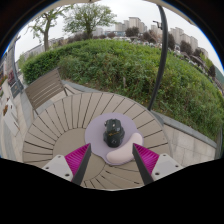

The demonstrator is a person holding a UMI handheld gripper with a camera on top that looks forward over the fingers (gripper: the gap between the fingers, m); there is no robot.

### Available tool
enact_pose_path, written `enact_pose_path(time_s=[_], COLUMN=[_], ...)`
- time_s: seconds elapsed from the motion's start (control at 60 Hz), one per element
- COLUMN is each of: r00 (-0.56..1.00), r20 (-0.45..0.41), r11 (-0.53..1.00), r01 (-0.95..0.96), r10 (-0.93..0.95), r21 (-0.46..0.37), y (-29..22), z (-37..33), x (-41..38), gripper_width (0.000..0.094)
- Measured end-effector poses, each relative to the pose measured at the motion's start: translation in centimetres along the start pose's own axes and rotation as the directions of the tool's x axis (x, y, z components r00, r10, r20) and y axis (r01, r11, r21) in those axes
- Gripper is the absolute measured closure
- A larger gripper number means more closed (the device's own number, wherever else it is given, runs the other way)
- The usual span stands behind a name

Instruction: Arrange mouse

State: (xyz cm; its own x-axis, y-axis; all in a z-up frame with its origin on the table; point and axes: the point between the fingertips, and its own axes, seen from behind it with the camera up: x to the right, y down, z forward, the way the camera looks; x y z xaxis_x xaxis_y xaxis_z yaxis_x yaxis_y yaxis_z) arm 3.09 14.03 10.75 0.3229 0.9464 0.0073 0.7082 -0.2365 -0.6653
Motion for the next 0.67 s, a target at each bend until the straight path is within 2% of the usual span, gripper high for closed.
enact_pose_path(time_s=[0.183, 0.283, 0.667], r00=[1.0, 1.0, 1.0], r20=[-0.001, 0.001, -0.008], r11=[1.0, 0.999, 0.999], r01=[0.001, -0.01, 0.022], r10=[-0.001, 0.01, -0.021], r21=[-0.02, -0.034, 0.035], y=[5.7, 8.3, 8.1], z=[-11.7, -15.1, -17.3], x=[-0.7, -0.7, -0.5], gripper_width=[0.009, 0.0088, 0.0089])
